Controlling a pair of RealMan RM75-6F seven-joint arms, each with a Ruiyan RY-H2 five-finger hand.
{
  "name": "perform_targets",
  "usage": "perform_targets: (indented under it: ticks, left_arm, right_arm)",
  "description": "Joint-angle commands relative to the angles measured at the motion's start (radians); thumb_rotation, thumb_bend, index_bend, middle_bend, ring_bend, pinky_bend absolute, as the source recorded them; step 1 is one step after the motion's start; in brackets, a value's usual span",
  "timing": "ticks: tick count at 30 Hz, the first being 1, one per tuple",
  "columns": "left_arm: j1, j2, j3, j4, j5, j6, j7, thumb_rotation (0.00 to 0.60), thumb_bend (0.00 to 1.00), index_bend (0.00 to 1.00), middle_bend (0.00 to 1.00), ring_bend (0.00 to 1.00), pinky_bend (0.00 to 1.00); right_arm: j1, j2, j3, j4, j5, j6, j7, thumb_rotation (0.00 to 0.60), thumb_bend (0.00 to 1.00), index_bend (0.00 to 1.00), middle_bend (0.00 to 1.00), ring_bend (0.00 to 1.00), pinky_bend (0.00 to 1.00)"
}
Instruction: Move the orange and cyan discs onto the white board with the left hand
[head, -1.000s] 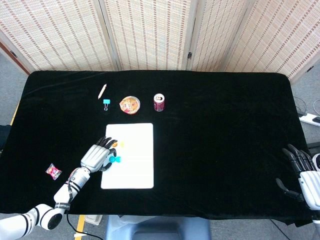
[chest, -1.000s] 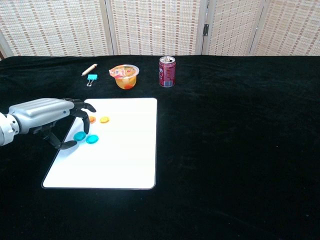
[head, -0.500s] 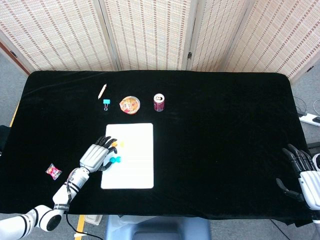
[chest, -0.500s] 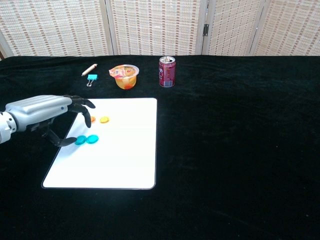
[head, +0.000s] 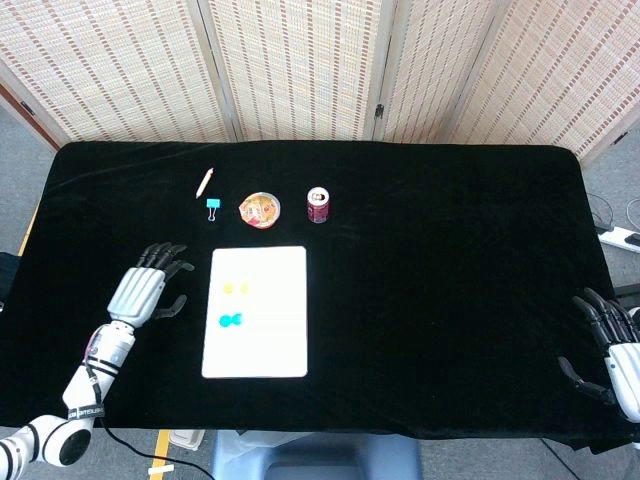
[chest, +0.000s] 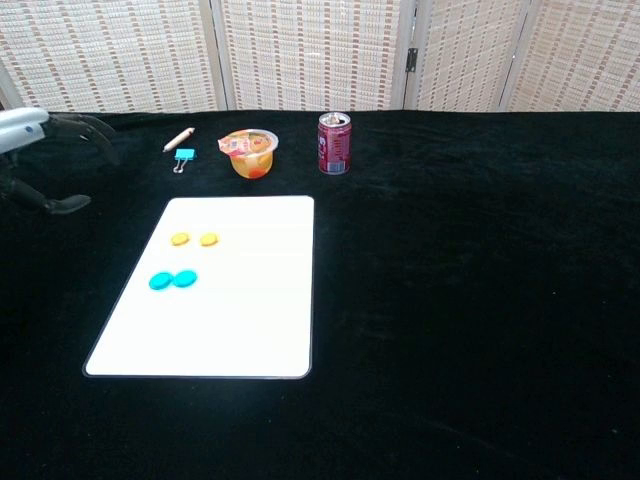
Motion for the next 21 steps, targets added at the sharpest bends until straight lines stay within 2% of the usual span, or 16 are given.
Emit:
perform_targets:
  ticks: [1, 11, 15, 21]
  left_arm:
    - [0.045, 0.039, -0.008, -0.025, -0.022, 0.054, -0.011, 0.600, 0.43, 0.31, 0.13, 0.00, 0.00]
    - [0.208, 0.145, 0.033, -0.121, -0.034, 0.246, 0.046, 0.600, 0.43, 0.29, 0.13, 0.00, 0.00]
    - [0.270, 0.164, 0.059, -0.153, -0.017, 0.319, 0.061, 0.600, 0.43, 0.29, 0.13, 0.00, 0.00]
    - [0.332, 0.182, 0.099, -0.182, 0.028, 0.376, 0.076, 0.600, 0.43, 0.29, 0.13, 0.00, 0.00]
  right_arm:
    - [-0.003, -0.001, 0.001, 0.001, 0.005, 0.001, -0.003, 0.600, 0.39, 0.00, 0.00, 0.00, 0.00]
    - [-0.012, -0.020, 0.002, 0.020, 0.021, -0.003, 0.008, 0.600, 0.39, 0.00, 0.00, 0.00, 0.00]
    - [-0.013, -0.026, 0.001, 0.029, 0.019, -0.004, 0.015, 0.600, 0.39, 0.00, 0.00, 0.00, 0.00]
    - [-0.017, -0.032, 0.000, 0.015, 0.019, -0.003, -0.016, 0.600, 0.39, 0.00, 0.00, 0.00, 0.00]
